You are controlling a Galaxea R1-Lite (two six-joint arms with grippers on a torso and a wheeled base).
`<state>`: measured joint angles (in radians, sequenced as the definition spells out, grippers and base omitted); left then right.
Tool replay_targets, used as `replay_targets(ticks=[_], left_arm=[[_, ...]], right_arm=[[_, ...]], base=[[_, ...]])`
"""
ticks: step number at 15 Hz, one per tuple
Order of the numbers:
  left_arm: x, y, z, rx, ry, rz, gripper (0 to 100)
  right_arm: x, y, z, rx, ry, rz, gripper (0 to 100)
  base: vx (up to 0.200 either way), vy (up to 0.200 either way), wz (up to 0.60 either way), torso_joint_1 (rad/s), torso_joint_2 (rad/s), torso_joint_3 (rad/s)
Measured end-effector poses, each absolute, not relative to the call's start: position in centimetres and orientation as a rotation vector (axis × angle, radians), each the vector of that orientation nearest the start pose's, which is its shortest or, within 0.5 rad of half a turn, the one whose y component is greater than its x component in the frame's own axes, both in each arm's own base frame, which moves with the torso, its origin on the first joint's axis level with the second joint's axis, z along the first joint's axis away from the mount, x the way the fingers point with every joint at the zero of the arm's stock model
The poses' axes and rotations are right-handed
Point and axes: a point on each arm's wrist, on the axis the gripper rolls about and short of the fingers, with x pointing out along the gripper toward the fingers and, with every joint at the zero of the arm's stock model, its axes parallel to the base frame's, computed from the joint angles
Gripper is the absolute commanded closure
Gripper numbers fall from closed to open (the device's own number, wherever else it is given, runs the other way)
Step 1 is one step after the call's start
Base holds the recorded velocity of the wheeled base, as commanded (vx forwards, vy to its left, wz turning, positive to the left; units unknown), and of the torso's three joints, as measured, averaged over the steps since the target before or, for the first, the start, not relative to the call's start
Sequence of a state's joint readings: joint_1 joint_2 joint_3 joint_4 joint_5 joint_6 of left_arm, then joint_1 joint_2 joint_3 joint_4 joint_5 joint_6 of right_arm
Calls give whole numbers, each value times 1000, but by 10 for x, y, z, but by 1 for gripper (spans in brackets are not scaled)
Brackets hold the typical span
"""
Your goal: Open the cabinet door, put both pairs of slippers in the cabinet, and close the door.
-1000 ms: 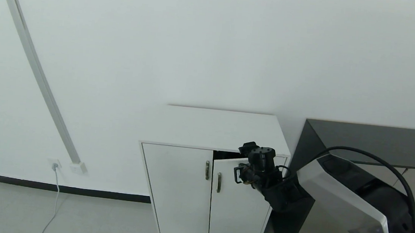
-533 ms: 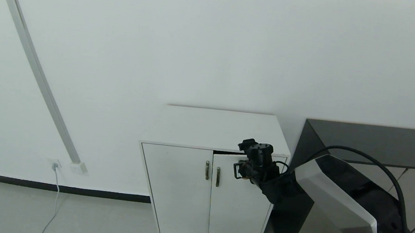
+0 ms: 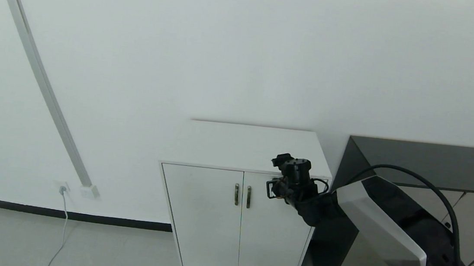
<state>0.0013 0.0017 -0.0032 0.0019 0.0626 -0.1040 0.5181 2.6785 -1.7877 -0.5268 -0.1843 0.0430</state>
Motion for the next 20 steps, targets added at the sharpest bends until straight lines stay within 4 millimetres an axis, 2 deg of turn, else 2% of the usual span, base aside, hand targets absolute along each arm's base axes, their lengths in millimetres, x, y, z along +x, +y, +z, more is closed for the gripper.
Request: replay_targets(ticks=[13,16,20], left_arm=[[-23,1,76,-105,-2,63,100],[-23,1,76,-105,-3,64,100],[-23,1,76,-104,-2,63,100]], right_arm=[[469,261,8,-84,355,308,100],[459,255,3,-86,375,301,100],[434,242,2,-92,386,299,100]], base=[[0,0,0,0,0,0],[0,0,0,0,0,0],[0,0,0,0,0,0]])
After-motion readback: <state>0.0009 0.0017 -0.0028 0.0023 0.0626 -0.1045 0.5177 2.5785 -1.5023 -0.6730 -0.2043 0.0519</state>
